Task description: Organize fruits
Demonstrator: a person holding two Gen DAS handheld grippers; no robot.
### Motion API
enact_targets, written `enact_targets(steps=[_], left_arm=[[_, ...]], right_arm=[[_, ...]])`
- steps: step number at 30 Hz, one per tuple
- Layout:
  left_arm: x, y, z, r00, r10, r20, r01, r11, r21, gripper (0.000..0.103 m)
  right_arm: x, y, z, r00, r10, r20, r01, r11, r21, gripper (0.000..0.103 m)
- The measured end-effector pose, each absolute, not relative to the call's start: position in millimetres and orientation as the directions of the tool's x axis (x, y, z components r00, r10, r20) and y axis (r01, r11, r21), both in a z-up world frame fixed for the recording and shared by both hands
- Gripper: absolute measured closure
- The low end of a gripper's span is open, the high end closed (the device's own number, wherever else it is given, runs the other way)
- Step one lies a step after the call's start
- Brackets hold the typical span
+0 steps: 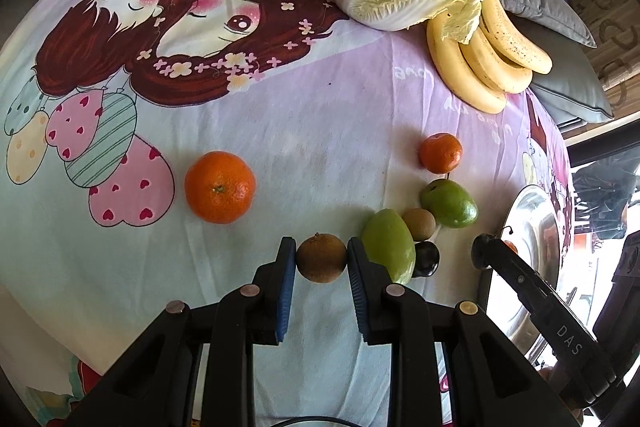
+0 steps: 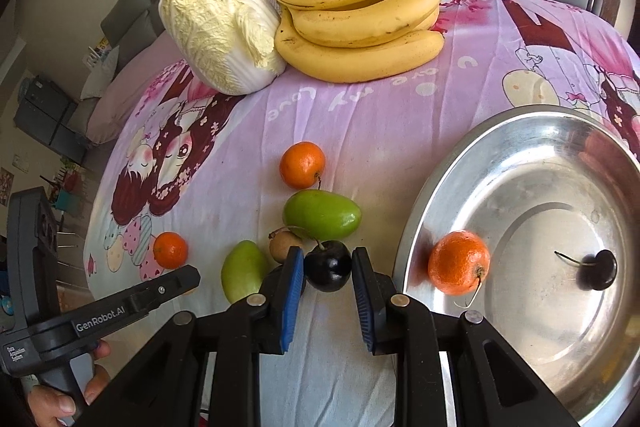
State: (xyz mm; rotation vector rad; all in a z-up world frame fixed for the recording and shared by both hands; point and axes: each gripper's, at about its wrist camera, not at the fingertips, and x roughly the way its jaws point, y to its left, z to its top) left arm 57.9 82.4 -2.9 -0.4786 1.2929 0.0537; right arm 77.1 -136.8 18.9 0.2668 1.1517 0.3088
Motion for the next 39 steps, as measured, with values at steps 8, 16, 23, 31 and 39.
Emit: enact_targets(steps=[8,16,23,31,39], left_arm=[[71,60,5,0.287,-0.21,-0.935,-0.264,0.921,-0.288,0.076],[87,26,14,0.285,-0.212,-0.935,-0.198,0.941,-0.274,0.076],[99,-13,25,0.283,-0.229,-0.932,-0.117,0.956,-0.27,0.076],[116,-76,37,0.275,-0.253,-0.928,0.003,0.965,-0.262,0.076],[128,-128,32,0.242,-0.256,-0.936,0.082,0.966,-0.244,0.076]], right_arm=[[80,-168,26,0.413,0.333,-0.847,-0.029,0.935,0.354,0.076],[80,-221,32,0.464,0.259,-0.847,0.105,0.934,0.342,0.076],[77,-269,32,0.486,0.191,-0.853,0.228,0.914,0.335,0.076],[69,-309,32,0.497,0.093,-0.863,0.346,0.891,0.295,0.076],[65,-324,30,0.499,0.082,-0.863,0.377,0.876,0.301,0.076]])
